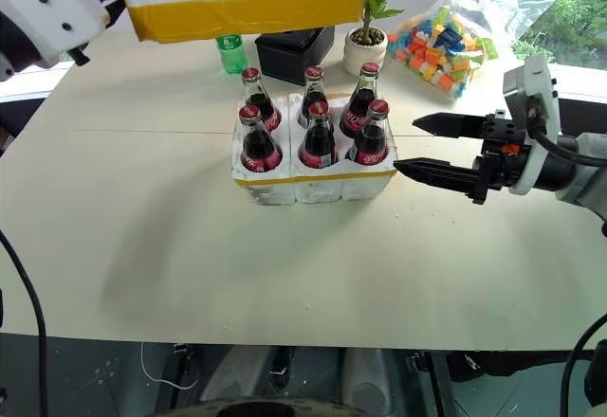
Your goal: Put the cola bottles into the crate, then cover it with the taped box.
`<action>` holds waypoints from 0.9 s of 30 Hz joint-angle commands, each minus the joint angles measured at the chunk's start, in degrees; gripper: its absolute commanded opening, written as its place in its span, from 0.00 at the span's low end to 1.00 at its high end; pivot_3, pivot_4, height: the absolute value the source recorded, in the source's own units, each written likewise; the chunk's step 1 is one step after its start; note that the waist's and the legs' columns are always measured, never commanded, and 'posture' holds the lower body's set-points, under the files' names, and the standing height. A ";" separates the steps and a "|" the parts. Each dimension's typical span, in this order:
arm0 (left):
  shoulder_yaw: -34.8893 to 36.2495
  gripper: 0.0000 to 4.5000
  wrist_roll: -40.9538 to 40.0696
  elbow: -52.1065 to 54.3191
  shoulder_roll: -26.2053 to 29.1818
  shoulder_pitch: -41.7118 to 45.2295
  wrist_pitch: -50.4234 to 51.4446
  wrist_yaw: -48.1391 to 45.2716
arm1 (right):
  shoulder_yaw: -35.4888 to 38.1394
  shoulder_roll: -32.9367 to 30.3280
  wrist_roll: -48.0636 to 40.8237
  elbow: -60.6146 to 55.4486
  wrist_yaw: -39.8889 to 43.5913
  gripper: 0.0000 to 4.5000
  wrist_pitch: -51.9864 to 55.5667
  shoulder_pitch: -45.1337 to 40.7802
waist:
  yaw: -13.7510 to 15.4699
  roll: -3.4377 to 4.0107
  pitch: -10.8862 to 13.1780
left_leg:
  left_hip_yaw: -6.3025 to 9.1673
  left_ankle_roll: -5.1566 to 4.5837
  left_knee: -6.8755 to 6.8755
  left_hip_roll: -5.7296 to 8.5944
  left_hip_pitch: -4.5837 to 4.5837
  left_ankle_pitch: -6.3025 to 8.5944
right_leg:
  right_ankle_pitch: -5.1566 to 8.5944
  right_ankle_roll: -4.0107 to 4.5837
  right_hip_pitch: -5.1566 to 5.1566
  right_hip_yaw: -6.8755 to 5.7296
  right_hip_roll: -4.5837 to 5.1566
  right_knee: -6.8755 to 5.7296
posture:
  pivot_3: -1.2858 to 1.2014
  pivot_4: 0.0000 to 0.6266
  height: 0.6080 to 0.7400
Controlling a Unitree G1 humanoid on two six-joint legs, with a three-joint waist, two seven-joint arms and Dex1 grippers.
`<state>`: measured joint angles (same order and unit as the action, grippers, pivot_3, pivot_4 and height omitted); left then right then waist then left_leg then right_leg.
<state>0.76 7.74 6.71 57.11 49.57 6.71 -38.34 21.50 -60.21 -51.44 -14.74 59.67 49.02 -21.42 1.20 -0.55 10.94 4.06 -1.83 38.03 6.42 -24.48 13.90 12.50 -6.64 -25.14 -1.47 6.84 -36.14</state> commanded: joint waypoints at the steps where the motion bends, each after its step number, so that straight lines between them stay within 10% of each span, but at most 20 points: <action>1: 1.64 0.41 -1.30 1.57 0.08 0.13 -5.04 -1.11 | 4.17 -1.62 0.74 0.42 0.89 1.00 -1.48 1.16 | -0.23 0.00 0.00 | 0.00 0.00 0.00 0.00 0.00 0.00 | 0.00 0.00 0.01 0.00 0.00 -0.01 | 0.52 0.24 0.94; 27: 0.22 0.41 3.50 2.37 -6.62 -9.07 -17.74 0.13 | 8.58 -0.79 -0.35 -2.00 -1.81 1.00 -0.97 5.65 | -0.40 0.01 -0.01 | 0.01 -0.02 0.08 -0.02 0.05 0.01 | 0.00 0.00 0.09 0.00 -0.01 0.01 | 0.52 0.24 0.94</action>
<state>-1.36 10.75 8.61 49.49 40.30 -9.03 -39.73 28.06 -60.92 -50.95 -15.61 58.10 48.52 -15.61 0.80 -0.54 10.94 4.07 -1.85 38.11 6.40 -24.43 13.91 12.50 -6.65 -25.05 -1.46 6.83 -36.13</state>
